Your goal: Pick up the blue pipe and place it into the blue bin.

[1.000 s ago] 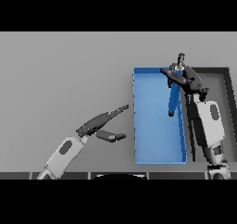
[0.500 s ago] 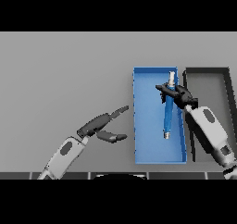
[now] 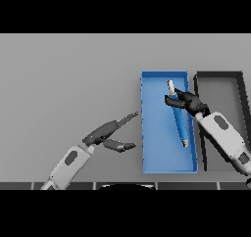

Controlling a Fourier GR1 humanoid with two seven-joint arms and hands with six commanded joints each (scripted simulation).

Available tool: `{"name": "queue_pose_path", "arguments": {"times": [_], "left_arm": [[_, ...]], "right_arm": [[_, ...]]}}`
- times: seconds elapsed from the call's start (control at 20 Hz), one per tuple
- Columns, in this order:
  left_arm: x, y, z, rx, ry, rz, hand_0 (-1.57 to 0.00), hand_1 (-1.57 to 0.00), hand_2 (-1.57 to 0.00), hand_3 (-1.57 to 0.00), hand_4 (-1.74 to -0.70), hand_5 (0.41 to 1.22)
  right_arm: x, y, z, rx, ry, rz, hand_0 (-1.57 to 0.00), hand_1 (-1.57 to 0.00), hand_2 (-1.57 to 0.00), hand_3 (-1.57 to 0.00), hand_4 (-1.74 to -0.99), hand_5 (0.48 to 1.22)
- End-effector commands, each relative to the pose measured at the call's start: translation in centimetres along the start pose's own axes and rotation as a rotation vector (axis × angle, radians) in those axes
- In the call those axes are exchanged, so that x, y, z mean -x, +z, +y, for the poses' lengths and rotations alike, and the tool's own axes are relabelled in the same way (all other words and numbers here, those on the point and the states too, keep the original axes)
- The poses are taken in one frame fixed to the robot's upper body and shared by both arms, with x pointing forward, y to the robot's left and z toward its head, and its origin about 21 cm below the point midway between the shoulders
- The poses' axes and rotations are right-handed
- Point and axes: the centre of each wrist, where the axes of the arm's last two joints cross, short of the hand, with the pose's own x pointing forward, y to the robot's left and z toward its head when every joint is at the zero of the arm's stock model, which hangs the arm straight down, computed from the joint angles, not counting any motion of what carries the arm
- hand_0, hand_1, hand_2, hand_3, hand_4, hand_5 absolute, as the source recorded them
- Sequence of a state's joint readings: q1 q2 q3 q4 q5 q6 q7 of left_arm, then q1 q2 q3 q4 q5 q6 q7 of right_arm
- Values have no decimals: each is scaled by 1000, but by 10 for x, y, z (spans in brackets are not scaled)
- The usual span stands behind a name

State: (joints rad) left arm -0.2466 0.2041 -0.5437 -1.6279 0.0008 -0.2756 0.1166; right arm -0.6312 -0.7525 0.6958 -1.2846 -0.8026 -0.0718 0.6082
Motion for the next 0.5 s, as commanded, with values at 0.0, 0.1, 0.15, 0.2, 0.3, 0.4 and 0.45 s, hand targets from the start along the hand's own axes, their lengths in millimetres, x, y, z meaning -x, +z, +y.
{"name": "queue_pose_path", "arguments": {"times": [0.0,0.1,0.15,0.2,0.3,0.4,0.45], "left_arm": [[4,2,0,0,-1,5,1,1,1,1,-830,471],[2,2,3,-9,2,9,1,1,1,1,-829,471],[6,6,3,-5,2,13,1,1,1,1,-828,472],[3,4,1,-4,-2,7,1,1,1,1,-828,471],[2,2,2,-11,-8,11,1,1,1,1,-826,471],[-4,1,-1,-4,-8,-11,1,1,1,1,-826,472],[-7,0,1,-8,-12,-6,1,1,1,1,-826,473]], "right_arm": [[-2,-1,2,2,-4,0,-79,-60,-58,-35,-1196,838],[-1,-1,5,9,1,7,-50,-38,-37,-22,-1182,807],[0,-2,2,18,5,5,-40,-30,-29,-17,-1182,795],[2,-1,1,23,5,-3,-32,-24,-23,-14,-1182,789],[4,-2,3,12,5,-14,-20,-15,-14,-8,-1186,774],[4,-3,4,13,7,-9,-20,-15,-14,-8,-1186,766],[3,-3,4,12,6,-10,-20,-15,-14,-8,-1186,767]]}}
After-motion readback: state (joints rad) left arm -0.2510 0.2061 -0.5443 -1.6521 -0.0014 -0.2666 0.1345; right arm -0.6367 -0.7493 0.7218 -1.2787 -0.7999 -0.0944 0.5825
